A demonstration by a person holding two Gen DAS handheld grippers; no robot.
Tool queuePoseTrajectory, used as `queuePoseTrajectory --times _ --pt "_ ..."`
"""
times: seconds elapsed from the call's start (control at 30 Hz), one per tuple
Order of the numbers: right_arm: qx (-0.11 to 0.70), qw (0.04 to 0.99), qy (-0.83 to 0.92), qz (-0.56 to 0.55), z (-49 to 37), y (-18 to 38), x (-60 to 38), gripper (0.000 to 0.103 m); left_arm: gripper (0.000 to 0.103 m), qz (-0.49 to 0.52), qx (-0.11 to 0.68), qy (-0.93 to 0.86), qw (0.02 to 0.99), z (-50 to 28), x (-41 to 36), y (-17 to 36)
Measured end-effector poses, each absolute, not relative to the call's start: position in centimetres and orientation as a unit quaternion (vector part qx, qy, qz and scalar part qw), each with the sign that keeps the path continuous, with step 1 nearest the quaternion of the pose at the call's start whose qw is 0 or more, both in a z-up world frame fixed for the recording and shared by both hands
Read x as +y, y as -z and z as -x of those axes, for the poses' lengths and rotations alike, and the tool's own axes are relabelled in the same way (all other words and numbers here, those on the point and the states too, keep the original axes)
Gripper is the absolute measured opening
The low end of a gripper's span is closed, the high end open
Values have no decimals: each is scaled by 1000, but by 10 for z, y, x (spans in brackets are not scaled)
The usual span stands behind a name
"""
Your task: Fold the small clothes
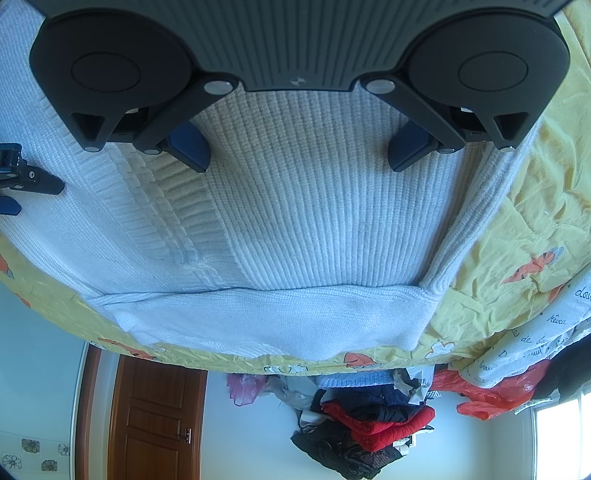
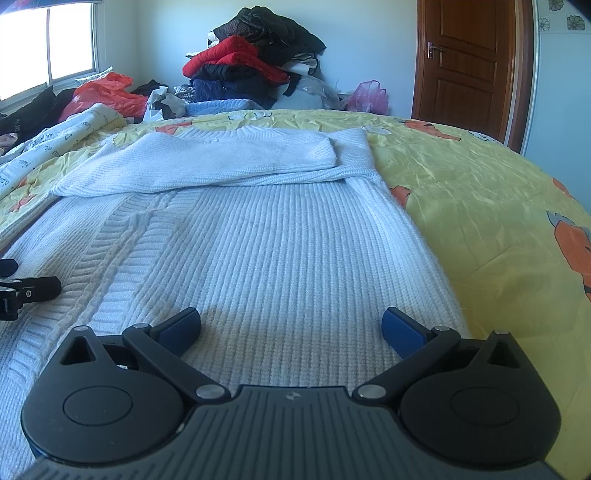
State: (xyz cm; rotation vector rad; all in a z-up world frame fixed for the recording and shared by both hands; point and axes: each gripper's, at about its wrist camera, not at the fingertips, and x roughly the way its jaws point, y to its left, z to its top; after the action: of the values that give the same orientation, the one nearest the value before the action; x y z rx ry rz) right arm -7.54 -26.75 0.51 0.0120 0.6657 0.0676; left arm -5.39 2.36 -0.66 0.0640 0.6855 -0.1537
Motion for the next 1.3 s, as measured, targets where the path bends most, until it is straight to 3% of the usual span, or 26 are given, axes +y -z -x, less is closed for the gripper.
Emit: queuePoseTrajectory --times 1.3 --pt "324 945 -37 -13 75 -5 -269 101 103 -30 335 76 939 55 24 6"
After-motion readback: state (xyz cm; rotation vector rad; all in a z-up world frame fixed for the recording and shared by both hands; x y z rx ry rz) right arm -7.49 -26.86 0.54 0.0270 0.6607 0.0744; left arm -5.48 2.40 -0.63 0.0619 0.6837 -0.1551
